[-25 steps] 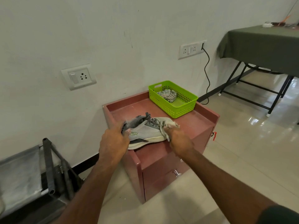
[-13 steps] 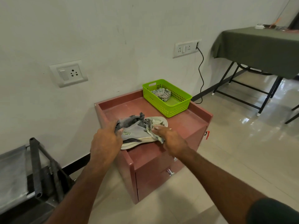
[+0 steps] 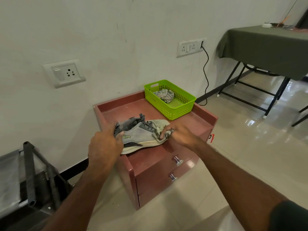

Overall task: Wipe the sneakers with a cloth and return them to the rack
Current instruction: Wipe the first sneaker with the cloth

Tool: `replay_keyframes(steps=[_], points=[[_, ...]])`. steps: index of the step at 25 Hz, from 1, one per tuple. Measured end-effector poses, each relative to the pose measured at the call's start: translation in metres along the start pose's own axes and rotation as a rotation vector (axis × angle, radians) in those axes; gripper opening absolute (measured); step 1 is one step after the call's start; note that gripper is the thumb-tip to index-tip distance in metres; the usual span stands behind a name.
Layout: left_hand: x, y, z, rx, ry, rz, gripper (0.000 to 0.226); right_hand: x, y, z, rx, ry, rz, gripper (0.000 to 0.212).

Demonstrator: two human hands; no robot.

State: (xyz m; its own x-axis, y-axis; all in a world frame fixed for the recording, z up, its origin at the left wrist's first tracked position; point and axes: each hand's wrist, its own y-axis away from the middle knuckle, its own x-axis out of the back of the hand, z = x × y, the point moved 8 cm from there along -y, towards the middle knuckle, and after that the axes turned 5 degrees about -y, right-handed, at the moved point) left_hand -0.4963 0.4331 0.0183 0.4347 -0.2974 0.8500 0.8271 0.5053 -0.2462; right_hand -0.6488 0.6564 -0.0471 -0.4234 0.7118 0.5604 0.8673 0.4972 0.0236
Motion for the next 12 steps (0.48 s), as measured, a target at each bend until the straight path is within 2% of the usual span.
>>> replay_keyframes(steps=[2,4,5,8,9,10,12], points=[[-0.001,0.001,0.001,0.002,0.004,-0.004,0.039,0.03,0.007,0.004,-0.013,-0.222,0.23,0.048],[-0.002,0.0,0.001,-0.003,0.004,0.005,0.04,0.058,0.015,0.012,0.01,-0.146,0.473,0.042],[-0.002,0.0,0.0,-0.001,0.002,0.011,0.039,0.055,0.012,0.012,0.025,-0.075,0.454,0.043],[-0.004,0.001,0.001,-0.008,0.006,0.013,0.04,0.009,0.009,0.01,0.008,0.194,0.067,0.048],[-0.004,0.001,0.002,-0.014,0.005,0.016,0.04,0.001,0.012,0.009,0.0,0.201,-0.014,0.044],[-0.004,0.001,0.002,-0.017,0.003,0.018,0.04,-0.005,0.018,0.008,-0.006,0.11,-0.111,0.038],[-0.004,-0.001,0.001,-0.021,0.0,0.021,0.039,-0.009,0.036,-0.002,-0.06,-0.282,-0.257,0.032]])
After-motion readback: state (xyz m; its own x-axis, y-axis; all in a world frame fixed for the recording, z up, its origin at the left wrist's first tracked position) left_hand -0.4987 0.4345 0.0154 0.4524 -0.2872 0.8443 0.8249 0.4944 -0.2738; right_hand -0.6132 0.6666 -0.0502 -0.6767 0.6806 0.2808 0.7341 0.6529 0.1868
